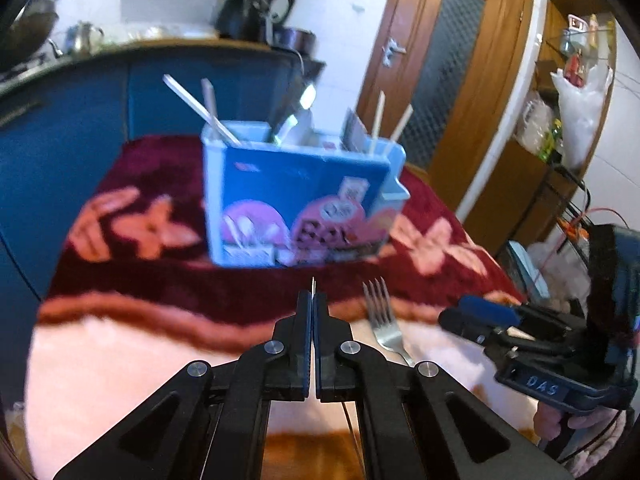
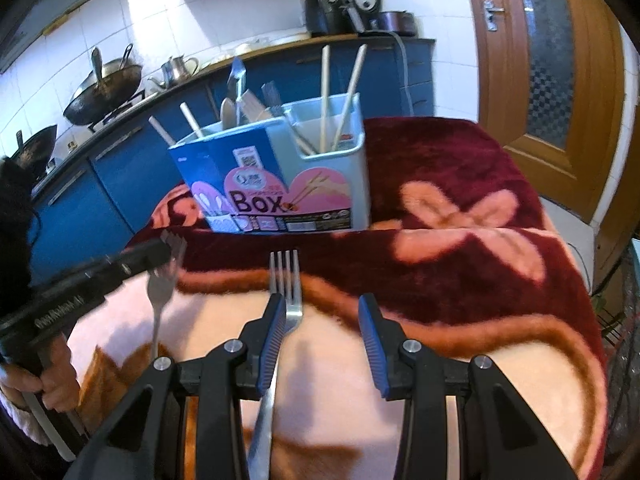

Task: Organize utensils
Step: 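Close the left tool on a steel fork while the right tool closes on the other fork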

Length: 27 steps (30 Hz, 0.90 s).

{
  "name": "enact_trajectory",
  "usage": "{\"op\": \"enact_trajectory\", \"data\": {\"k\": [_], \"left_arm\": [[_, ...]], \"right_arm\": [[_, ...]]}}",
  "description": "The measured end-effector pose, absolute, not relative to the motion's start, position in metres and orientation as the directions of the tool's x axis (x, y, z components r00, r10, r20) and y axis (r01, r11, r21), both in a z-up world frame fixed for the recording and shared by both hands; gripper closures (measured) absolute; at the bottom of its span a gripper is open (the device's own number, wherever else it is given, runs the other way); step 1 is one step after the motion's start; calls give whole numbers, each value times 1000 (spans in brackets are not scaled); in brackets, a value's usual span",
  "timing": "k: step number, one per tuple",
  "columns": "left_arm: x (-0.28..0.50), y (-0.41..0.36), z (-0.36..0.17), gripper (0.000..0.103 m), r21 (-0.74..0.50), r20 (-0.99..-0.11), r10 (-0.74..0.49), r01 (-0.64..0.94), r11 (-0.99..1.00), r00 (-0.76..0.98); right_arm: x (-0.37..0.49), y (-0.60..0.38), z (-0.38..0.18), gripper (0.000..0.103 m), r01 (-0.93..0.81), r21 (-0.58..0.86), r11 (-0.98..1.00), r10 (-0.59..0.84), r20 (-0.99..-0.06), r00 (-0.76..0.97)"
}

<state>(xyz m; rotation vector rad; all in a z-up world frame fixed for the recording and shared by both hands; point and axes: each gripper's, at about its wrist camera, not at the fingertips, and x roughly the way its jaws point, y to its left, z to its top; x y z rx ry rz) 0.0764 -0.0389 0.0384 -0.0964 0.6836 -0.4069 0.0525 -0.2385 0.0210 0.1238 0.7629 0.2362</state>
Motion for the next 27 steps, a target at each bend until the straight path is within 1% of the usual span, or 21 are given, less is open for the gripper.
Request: {"op": "enact_trajectory", "data": {"k": [2,9,14,15,16,19,21,27], "left_arm": [[74,-32,45,103,-208,-571,-386,327,922,724],[66,-21,62,103,-147,-499,-353,324,935,792],[66,-15,65,103,-146,-485,-347,317,937,803],[66,-13,65,103,-151,-485,-346,313,938,803],[66,-13,64,103,-155,-484,-346,311,938,804],[67,-9,65,103,-163,-478,-344,304,939,808],[67,-7,66,103,-165,-474,-342,300,940,812],[65,-2,71,103,-179,-443,-333,282,943,832]], "right_arm": [[61,-233,19,60,-191,199,961,276,-681,678],[89,-221,9,59,-235,217,947,318,-716,621],[105,-214,2,60,-275,261,925,375,-732,568],[107,-213,0,64,-279,268,922,383,-734,561],[109,-212,-1,75,-277,270,922,383,-737,557],[108,-211,-1,91,-274,258,926,373,-729,574],[104,-211,2,96,-282,258,924,379,-715,588],[82,-213,23,96,-298,215,930,364,-656,661]]}}
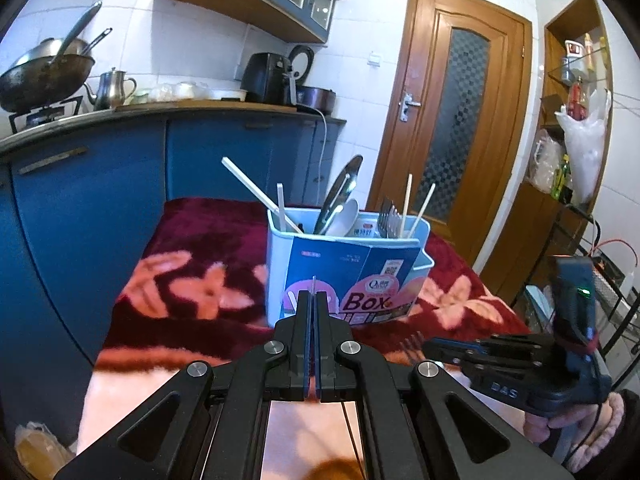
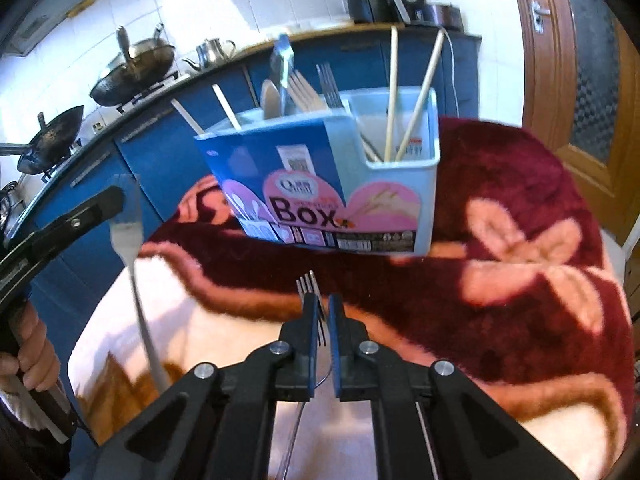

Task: Organize utensils
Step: 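Close the left tool on a steel fork while the right tool closes on the other fork, then lift both forks with both tools and lower them into the caddy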

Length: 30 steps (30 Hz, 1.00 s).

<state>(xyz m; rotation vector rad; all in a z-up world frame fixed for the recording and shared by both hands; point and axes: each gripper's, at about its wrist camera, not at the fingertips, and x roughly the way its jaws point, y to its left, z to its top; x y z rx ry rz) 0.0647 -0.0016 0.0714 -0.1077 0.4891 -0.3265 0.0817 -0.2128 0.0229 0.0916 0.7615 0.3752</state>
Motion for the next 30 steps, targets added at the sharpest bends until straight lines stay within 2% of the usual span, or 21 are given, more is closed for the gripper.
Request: {"op": "enact_trajectory", "data": {"k": [7,10,16,30], "left_arm": [[56,0,90,103,-170,-375,-319,274,947,870],[55,2,101,103,-164,-343,-315,273,948,885],[59,4,130,103,-136,-276,-284,255,957,918],[103,16,190,103,-137,-136,-150,132,982,979]], "right_arm": [[50,-215,55,97,-299,144,943,328,-542,774],[38,-213,70,98,-269,81,960,274,-490,828],[31,-218,96,99,-202,50,978,205,-385,900],[52,-234,144,99,-104,33,994,110,-274,955]]}}
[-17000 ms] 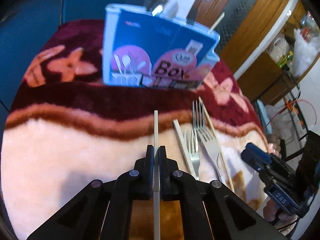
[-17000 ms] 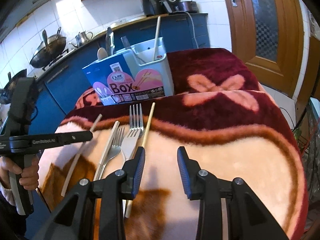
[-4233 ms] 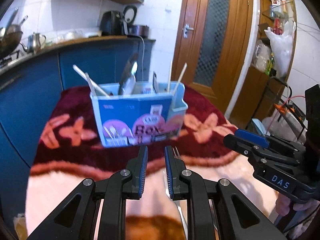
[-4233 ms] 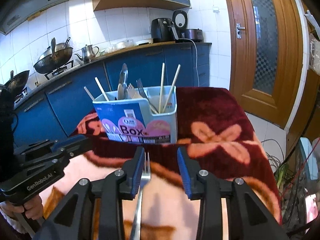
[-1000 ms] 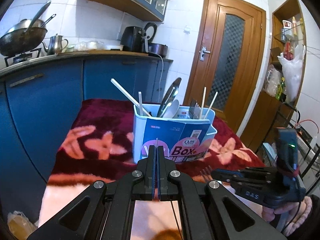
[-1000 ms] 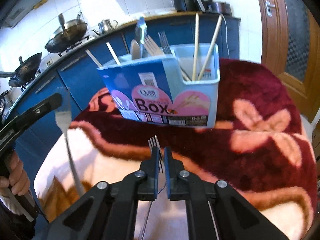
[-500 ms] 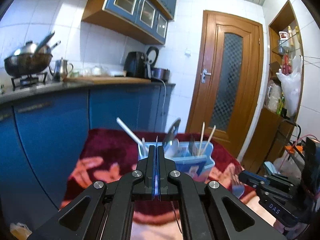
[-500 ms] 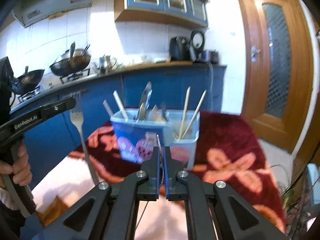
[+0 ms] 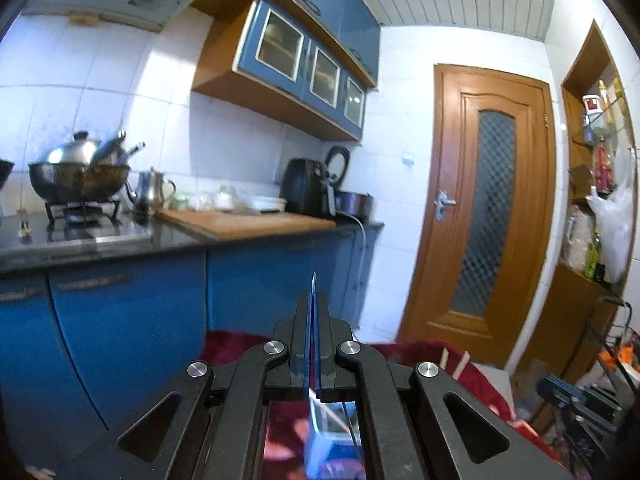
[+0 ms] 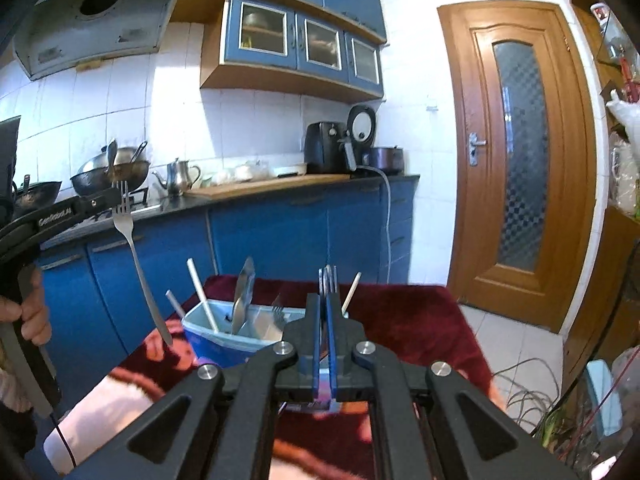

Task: Organize utensils
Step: 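Lift both forks with both tools and lower them into the caddy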

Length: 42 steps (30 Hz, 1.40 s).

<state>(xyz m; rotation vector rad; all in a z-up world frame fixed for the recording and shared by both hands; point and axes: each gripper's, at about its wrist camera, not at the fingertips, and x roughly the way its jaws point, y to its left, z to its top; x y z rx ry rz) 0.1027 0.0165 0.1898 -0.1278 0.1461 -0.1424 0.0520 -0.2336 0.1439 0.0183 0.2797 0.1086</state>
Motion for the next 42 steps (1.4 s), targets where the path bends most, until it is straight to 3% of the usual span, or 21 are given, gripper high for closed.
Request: {"op": "enact_trajectory", "data": {"k": [11,22,30,37,42], "left_arm": [[144,-4,177,103,-52,-119,-73,67,996,990],[168,-12,137,103,-59,-215,-98,87,994,972],[175,-17,114,102,-73,-265,-132,117,990,955],[178,-12,106,100,-111,-310,-158,129,985,938],[174,-13,106,92,-104,-324,-163,136,985,932]], "right_arm": [[74,-240,175,99,-33,-20,999,28,-210,977],[104,-234,183,99,47,-109,993,-62,-141,988],[128,-221,151,99,13,-179,984,-46,-180,983],[144,-233,126,98,-84,-39,996,69,-306,950],[140,-245,125,96,-131,87,988,152,-306,940]]}}
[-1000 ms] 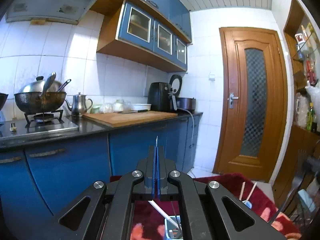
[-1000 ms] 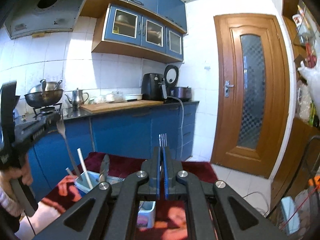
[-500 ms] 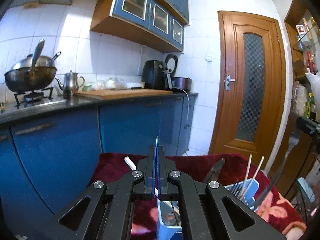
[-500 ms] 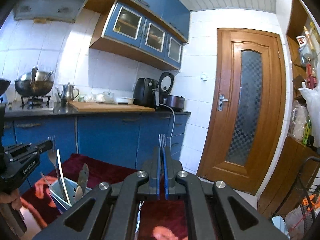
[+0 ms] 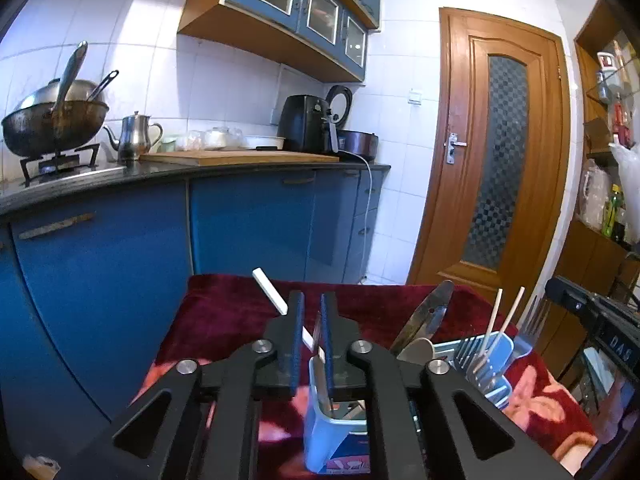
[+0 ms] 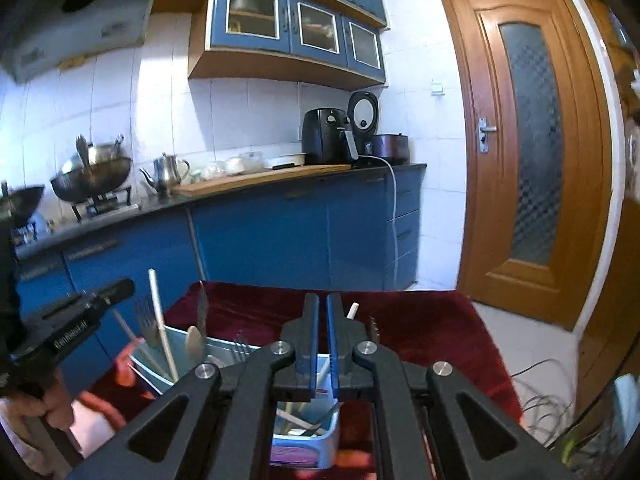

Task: Organize utensils
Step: 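Lift both forks with both tools and lower them into the caddy, then open both tools to release the forks in the caddy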

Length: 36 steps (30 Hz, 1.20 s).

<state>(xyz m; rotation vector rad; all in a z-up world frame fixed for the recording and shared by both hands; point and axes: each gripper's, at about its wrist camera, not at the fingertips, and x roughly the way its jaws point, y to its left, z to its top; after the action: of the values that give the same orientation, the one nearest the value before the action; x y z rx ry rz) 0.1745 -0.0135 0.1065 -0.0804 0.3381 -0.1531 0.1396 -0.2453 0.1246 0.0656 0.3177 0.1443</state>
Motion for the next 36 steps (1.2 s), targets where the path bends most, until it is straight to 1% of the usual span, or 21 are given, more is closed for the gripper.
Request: {"op": "enact_trajectory", "data": {"k": [1,6,20,23,25,27,32,33,35,36], "left_arm": [[173,-14,107,90,-102,-322,-165,139,985,932],[158,-16,114,89,-112,-316,-191,163,980,929],[91,-2,149,89,-127,-301,-216,185,974,929],[74,2,155,89,-121,-295,-218,190,974,930],[60,4,156,89,-118,-288,-223,196,973,931],[48,5,156,89,-117,-284,-228,202,972,931],[24,7,143,88,-119,-302,-237,210,970,923],[19,8,140,87,-120,-306,-237,209,970,922],[13,8,134,80,-116,-308,-239,213,970,921],[8,8,130,77,-107,-304,-239,216,970,922]], "right_arm": [[137,-246,126,95,-134,96,986,157,-301,941],[121,-248,136,90,-149,115,982,176,-274,946],[47,-232,169,88,-223,140,965,251,-225,941],[30,-228,173,84,-232,146,962,260,-215,941],[15,-227,173,78,-241,152,958,269,-204,941],[5,-224,171,75,-252,161,954,282,-202,938],[-17,-219,158,72,-262,170,950,296,-226,928],[-20,-218,156,72,-259,169,951,294,-229,928],[-29,-217,148,70,-254,170,952,289,-232,929],[-33,-217,145,68,-249,172,953,285,-232,930]]}}
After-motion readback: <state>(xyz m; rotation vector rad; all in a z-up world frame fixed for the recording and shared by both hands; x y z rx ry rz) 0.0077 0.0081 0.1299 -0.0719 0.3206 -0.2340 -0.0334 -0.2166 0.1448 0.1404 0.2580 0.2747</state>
